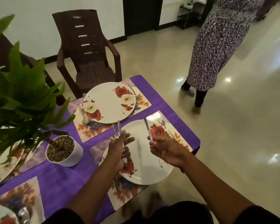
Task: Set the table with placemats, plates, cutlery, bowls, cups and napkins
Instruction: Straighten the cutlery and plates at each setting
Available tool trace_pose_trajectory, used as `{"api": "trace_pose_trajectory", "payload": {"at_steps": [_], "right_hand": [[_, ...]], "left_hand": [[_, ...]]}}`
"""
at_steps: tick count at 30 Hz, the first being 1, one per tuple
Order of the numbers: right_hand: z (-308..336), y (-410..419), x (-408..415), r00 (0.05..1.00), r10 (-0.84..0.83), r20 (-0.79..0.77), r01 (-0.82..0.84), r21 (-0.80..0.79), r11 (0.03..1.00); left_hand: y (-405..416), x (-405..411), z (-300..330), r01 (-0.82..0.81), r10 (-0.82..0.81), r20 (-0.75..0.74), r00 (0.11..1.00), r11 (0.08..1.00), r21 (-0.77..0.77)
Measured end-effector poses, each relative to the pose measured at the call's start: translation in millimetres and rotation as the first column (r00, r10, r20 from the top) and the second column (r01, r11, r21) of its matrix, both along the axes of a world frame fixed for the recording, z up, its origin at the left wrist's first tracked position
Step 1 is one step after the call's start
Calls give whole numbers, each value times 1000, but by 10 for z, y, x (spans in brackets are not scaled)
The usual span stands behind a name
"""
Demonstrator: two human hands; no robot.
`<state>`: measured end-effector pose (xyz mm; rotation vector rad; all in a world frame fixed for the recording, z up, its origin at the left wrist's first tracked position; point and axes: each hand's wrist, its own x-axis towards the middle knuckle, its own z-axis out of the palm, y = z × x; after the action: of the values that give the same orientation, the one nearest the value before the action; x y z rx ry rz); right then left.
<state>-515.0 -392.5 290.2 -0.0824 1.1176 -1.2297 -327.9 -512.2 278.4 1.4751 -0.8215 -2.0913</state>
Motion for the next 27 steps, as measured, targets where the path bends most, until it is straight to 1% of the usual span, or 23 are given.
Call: {"api": "trace_pose_trajectory", "payload": {"at_steps": [2, 4, 8, 12, 15, 18, 20, 22, 23, 25, 27], "right_hand": [[-25, 32, 17, 999, 42, -35, -42, 7, 999], [-23, 6, 4, 996, 49, -72, -47, 28, 999], [-62, -98, -68, 986, -24, -162, 42, 111, 993], [-149, -175, -357, 939, -45, -341, 107, 166, 980], [-238, -252, -682, 861, -22, -508, 150, 213, 965], [-397, -199, -1006, 757, 122, -642, 79, 275, 958], [-456, -165, -1240, 714, 148, -684, 82, 291, 953], [-523, -157, -1453, 716, 121, -687, 110, 283, 953], [-544, -151, -1524, 719, 116, -685, 121, 287, 950], [-618, -122, -1667, 713, 157, -683, 106, 326, 939], [-710, -48, -1761, 699, 224, -679, 57, 366, 929]], "left_hand": [[20, -100, 38, 30, -29, 13, 999, 999, -23], [14, -190, 79, 57, -56, 35, 998, 997, -43], [34, -308, 54, 116, -112, 74, 991, 992, -56], [91, -541, -60, 148, -137, 143, 980, 987, -68], [85, -830, -146, 154, -134, 160, 978, 981, -121], [200, -1180, -243, 214, -158, 293, 943, 962, -168], [253, -1423, -311, 241, -147, 368, 918, 945, -223], [258, -1648, -370, 273, -113, 454, 884, 913, -303], [255, -1733, -387, 309, -106, 516, 850, 893, -327], [281, -1909, -447, 359, -81, 626, 775, 872, -332], [361, -2039, -496, 357, -42, 669, 742, 869, -341]]}}
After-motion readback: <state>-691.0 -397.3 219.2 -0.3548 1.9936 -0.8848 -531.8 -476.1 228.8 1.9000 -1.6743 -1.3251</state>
